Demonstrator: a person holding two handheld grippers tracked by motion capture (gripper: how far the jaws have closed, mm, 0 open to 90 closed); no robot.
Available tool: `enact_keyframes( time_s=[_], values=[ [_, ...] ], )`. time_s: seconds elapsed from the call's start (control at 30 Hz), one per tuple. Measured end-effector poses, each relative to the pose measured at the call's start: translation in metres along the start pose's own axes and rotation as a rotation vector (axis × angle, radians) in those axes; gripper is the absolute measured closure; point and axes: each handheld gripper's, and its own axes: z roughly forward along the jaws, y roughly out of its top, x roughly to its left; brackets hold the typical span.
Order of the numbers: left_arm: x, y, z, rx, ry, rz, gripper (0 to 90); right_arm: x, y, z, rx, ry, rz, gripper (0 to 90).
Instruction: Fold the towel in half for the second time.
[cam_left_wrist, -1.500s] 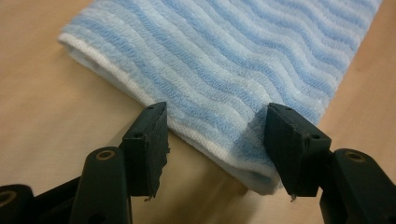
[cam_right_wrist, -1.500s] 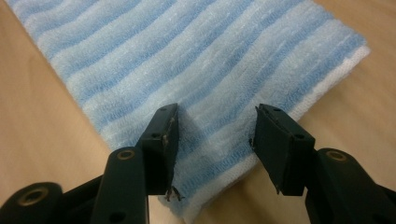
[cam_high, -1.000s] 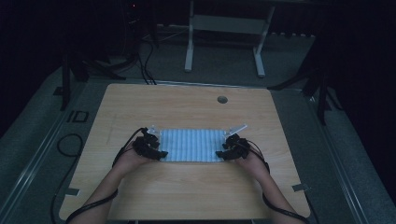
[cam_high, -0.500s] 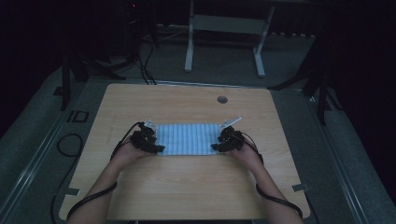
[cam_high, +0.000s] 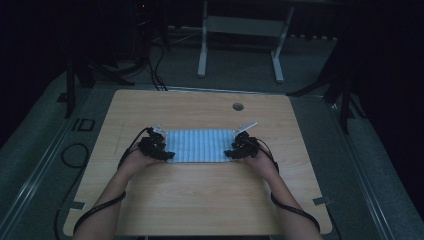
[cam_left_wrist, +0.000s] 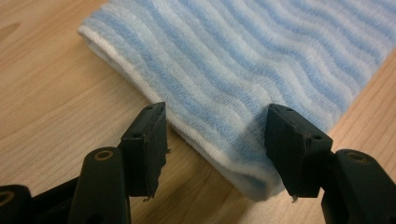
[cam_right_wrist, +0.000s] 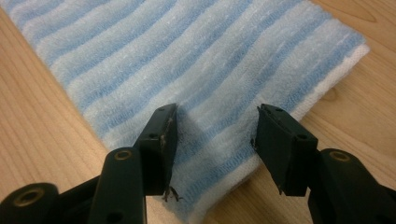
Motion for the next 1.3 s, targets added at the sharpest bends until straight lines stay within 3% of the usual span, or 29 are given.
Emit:
enact_keyframes(
  time_s=[0.13, 0.33, 0.43, 0.53, 0.6, 0.67, 0.77, 0.87, 0.93, 1.1, 1.13, 1.3],
  values=[
    [-0.002, 0.003, -0.011, -0.039, -0.001, -0.010, 39.5, 0.000, 0.002, -0.009, -0.015, 0.003, 0.006, 46.1],
    [-0.010, 0.006, -0.025, -0.118, -0.035, -0.050, 38.4, 0.003, 0.006, -0.026, -0.066, 0.038, -0.006, 30.8],
    [-0.015, 0.004, -0.027, -0.148, -0.059, -0.066, 29.7, 0.006, 0.004, -0.033, -0.105, 0.049, -0.007, 16.8],
    [-0.023, 0.000, -0.024, -0.145, -0.022, -0.068, 19.0, 0.006, -0.002, -0.033, -0.109, 0.053, -0.001, 13.1],
    [-0.028, -0.003, -0.023, -0.155, -0.018, -0.061, 14.3, 0.007, -0.006, -0.031, -0.103, 0.023, -0.018, 13.1],
    [-0.031, -0.007, -0.023, -0.165, 0.003, -0.052, 13.7, 0.005, -0.012, -0.032, -0.124, 0.030, -0.004, 12.8],
    [-0.031, -0.013, -0.025, -0.186, 0.004, -0.079, 8.7, 0.001, -0.019, -0.038, -0.167, 0.020, 0.012, 12.8],
    [-0.030, -0.019, -0.027, -0.200, 0.033, -0.075, 6.7, -0.005, -0.027, -0.045, -0.198, 0.009, 0.029, 12.9],
    [-0.029, -0.024, -0.030, -0.218, 0.031, -0.103, 5.7, -0.009, -0.032, -0.049, -0.209, 0.003, 0.038, 12.9],
    [-0.029, -0.030, -0.034, -0.251, 0.065, -0.107, 2.7, -0.018, -0.045, -0.057, -0.209, -0.037, 0.040, 13.1],
    [-0.028, -0.033, -0.036, -0.273, 0.062, -0.120, 2.7, -0.019, -0.048, -0.058, -0.209, -0.040, 0.043, 13.1],
    [-0.023, -0.043, -0.042, -0.287, 0.072, -0.135, 2.7, -0.024, -0.064, -0.063, -0.186, -0.059, 0.041, 13.1]
  ],
)
